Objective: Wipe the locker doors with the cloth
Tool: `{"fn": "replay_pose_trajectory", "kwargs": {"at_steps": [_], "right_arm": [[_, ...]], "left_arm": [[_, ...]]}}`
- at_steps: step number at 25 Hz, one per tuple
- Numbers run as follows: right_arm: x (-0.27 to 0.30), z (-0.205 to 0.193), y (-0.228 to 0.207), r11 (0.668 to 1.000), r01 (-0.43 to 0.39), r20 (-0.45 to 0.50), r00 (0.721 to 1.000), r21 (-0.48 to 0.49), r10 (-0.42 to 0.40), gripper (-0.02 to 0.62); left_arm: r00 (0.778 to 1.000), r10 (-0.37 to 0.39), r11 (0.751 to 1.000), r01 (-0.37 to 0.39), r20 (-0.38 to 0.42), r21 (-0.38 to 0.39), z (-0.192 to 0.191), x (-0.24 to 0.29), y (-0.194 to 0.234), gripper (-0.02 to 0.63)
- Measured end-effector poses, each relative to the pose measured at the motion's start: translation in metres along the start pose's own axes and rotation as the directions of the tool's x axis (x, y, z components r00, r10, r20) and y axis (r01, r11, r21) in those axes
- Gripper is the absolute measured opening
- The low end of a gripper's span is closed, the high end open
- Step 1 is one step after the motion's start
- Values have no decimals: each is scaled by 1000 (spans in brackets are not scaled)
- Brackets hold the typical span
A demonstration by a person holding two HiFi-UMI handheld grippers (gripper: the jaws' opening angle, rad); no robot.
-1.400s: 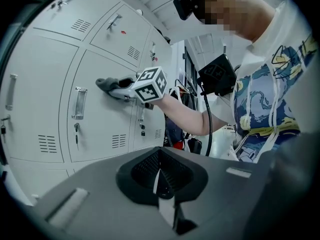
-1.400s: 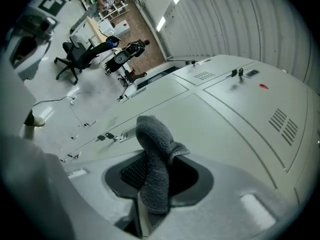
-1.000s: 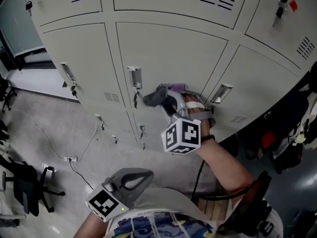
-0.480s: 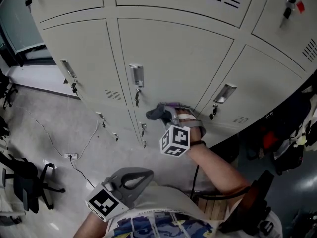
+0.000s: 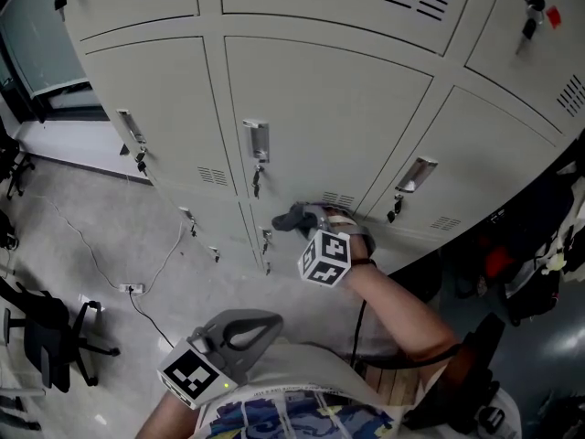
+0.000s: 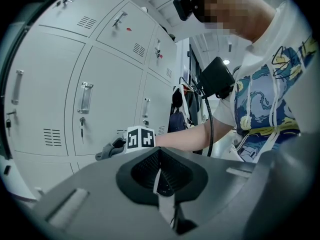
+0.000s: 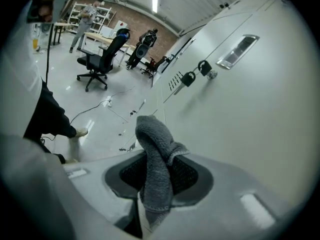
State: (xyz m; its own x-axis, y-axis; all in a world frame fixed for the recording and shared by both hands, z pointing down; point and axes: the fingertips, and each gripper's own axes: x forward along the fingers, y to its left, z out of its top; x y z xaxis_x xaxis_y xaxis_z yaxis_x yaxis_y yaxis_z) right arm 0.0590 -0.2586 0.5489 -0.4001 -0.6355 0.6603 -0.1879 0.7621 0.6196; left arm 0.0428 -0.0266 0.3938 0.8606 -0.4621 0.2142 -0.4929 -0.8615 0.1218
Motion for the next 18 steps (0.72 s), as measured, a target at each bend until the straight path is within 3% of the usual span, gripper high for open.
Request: {"fn": "replay_pose_trajectory", "kwargs": {"at_steps": [4,8,13,18], "right_arm": [[-36,18,-18,1000,27,36,999,-8,-27,115],[-94,54,-62,988,150,117,983,-40,-144,114],[-176,102,-126,938,344,224,918,-45,-326,115],[-228,141,-178,871,488,277,845,-50,-457,115]], "left_arm": [[1000,-12,1000,12,15,-2,2,-1,-2,2],[998,-58,998,58,21,20,5,0,-10,2],[997,-67,998,67,23,20,4,1,-14,2],[997,-75,997,74,29,29,6,-1,-16,2]]}}
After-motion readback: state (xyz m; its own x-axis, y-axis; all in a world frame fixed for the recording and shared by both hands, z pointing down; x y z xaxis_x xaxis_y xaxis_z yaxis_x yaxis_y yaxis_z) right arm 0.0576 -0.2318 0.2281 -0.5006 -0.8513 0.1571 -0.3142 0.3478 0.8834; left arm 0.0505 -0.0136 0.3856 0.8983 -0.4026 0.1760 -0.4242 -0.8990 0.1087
